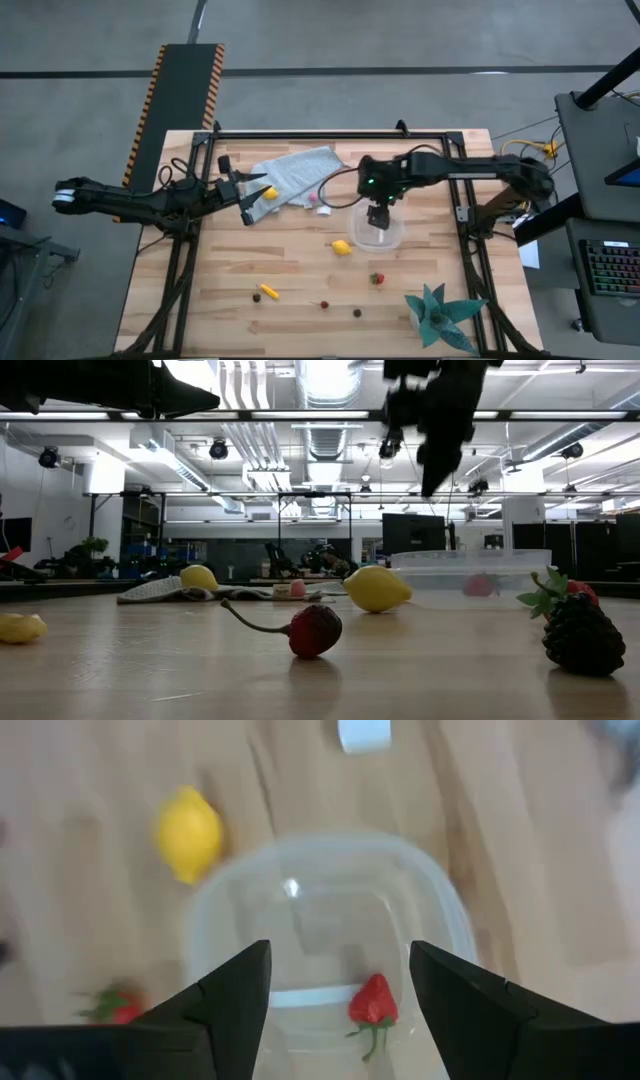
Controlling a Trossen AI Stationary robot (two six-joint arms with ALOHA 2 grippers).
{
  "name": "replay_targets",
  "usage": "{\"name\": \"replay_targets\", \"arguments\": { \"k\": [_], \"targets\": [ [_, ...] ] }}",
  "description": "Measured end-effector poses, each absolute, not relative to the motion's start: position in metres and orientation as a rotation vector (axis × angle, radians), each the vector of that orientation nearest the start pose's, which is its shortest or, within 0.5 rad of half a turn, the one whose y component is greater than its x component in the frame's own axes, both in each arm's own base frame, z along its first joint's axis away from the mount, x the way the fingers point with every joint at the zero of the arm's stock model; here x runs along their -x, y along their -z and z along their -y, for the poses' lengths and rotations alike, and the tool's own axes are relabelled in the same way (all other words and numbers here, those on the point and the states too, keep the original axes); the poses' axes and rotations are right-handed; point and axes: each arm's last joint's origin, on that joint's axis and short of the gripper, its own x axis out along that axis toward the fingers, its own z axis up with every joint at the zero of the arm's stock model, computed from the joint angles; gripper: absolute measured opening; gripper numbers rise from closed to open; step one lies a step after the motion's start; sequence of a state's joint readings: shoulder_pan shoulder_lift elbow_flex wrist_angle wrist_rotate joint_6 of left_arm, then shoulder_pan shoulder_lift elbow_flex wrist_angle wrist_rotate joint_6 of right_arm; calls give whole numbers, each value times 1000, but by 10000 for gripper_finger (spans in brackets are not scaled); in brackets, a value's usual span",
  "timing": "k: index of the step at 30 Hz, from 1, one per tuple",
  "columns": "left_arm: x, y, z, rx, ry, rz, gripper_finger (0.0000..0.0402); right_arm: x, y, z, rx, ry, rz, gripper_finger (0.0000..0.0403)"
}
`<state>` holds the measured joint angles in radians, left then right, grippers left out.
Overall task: Pick and placing Produce into tupperware
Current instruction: Put the strawberry into the transparent container
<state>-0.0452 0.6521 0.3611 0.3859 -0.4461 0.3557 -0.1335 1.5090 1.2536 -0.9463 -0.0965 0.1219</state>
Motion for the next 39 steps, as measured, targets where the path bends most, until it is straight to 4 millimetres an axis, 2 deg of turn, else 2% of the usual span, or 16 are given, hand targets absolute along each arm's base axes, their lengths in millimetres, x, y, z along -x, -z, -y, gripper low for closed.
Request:
{"name": "replay_targets", "arguments": {
  "k": [7,11,16,21,27,34,39],
  "targets": [
    [-156,-260,-5,-327,-412,21,137,-248,-334,9,-185,6,-945,232],
    [-156,-260,-5,-326,-413,25,137,-221,-355,-10,-176,-64,-854,231],
    [-156,-260,-5,-326,-413,24,137,-194,-371,-35,-143,-190,-778,228],
    [-156,-260,-5,-324,-413,23,137,-178,-377,-58,-99,-306,-732,228],
    [-157,-258,-5,-321,-411,15,137,-170,-371,-84,-90,-291,-763,228],
    [-161,-259,-5,-314,-415,39,137,-167,-359,-112,-57,-272,-830,228],
    [-165,-257,-5,-313,-415,39,137,-175,-350,-123,-46,-250,-874,228]
  ]
}}
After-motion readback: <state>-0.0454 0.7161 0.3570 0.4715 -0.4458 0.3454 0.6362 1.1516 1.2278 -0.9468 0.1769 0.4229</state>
